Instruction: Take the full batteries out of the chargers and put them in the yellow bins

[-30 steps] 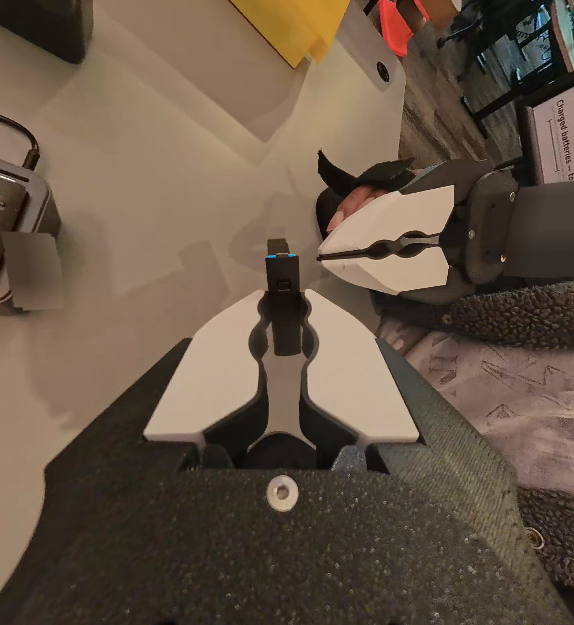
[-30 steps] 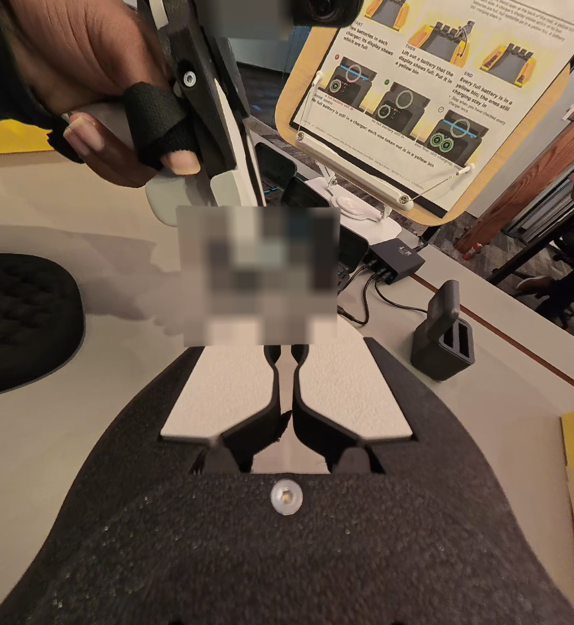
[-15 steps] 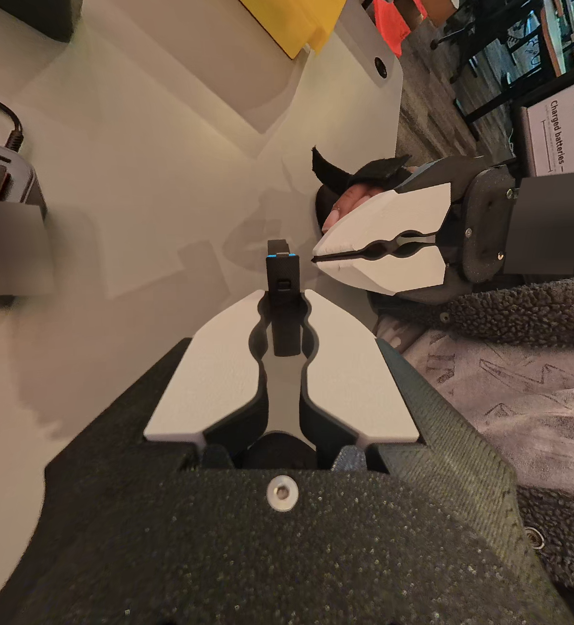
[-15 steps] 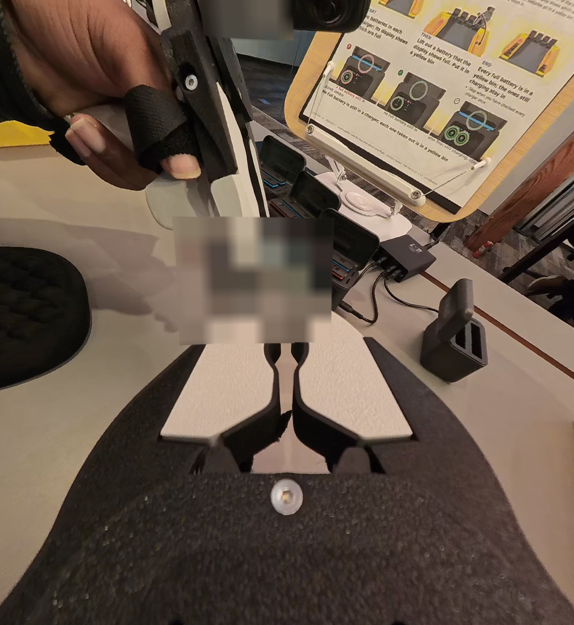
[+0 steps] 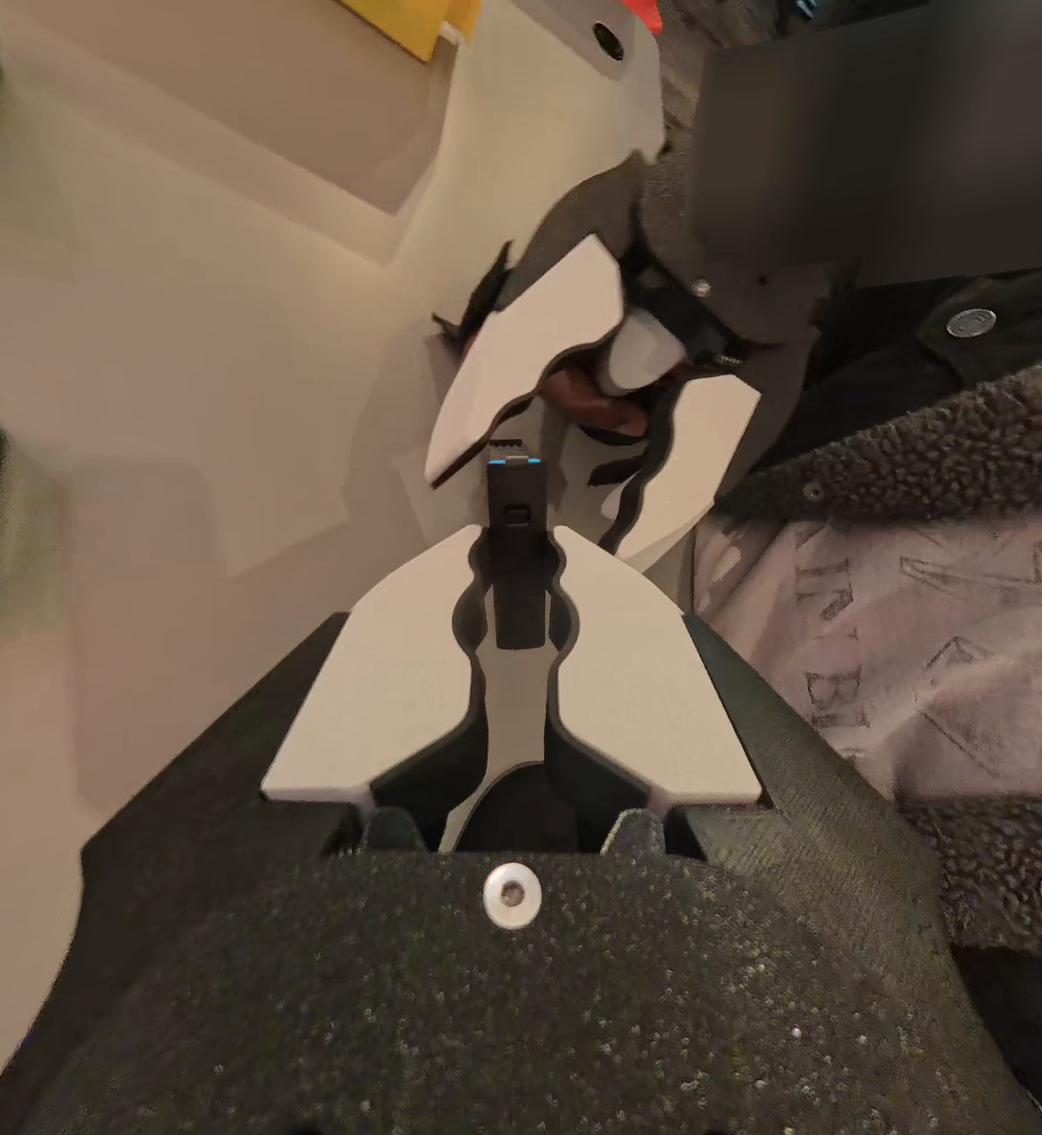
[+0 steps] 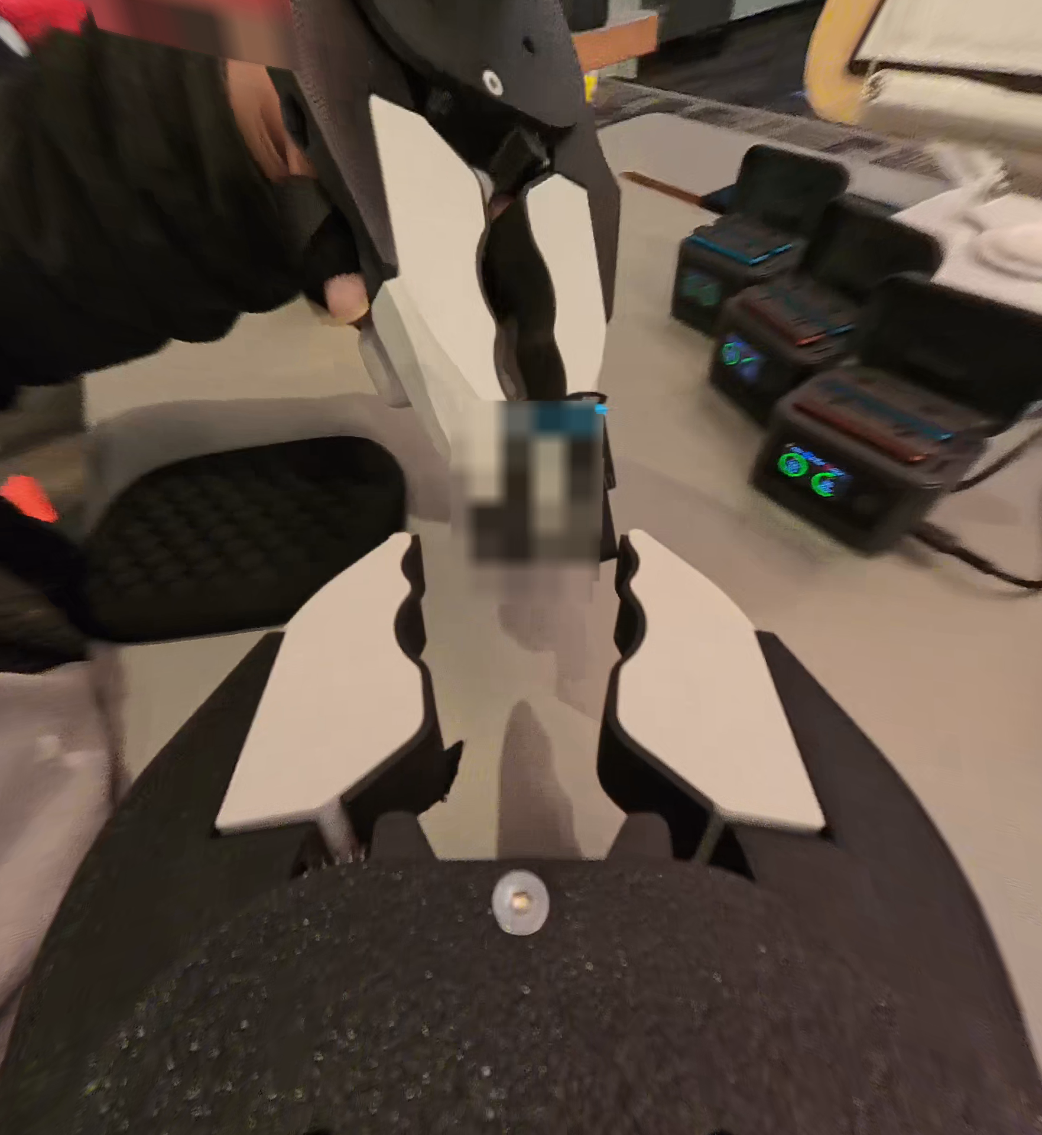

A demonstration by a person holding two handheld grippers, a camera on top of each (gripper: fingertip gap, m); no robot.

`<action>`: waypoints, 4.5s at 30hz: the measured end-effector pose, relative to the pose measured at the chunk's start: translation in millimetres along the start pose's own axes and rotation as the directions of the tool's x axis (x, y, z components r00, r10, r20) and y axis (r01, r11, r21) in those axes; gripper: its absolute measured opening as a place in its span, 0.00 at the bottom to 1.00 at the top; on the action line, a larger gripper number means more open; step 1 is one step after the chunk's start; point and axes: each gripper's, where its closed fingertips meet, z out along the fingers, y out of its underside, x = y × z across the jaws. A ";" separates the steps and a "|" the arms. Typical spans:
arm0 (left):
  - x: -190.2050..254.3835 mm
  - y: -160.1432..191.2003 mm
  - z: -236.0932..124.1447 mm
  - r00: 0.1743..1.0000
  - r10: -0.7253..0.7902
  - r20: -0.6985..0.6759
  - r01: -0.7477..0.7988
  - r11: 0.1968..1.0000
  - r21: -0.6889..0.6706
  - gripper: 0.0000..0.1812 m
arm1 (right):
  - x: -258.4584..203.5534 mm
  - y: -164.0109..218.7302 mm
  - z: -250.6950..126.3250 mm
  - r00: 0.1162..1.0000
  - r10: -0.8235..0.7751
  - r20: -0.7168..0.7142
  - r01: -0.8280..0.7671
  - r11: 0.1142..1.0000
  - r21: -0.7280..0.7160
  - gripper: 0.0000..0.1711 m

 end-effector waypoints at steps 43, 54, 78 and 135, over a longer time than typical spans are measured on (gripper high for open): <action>-30.0 -45.8 16.3 0.893 -0.442 -0.083 0.356 0.583 0.730 0.08 | 71.2 -3.9 -22.1 0.299 -0.739 -0.604 0.577 0.644 -0.502 0.15; -21.1 -32.7 -4.9 0.924 0.029 0.380 -0.237 0.825 0.512 0.06 | 42.7 -4.3 -35.9 0.828 -0.526 -0.196 0.469 0.840 -0.271 0.24; -6.7 -26.6 17.2 0.800 0.253 0.544 -0.493 0.794 0.355 0.08 | 35.8 5.1 -32.0 0.770 -0.552 0.320 0.638 0.671 -0.378 0.09; -91.4 -38.5 51.1 0.782 -0.026 0.623 -0.249 0.903 0.350 0.30 | 302.4 42.0 -77.4 0.687 -0.642 0.340 0.644 0.321 -0.694 0.09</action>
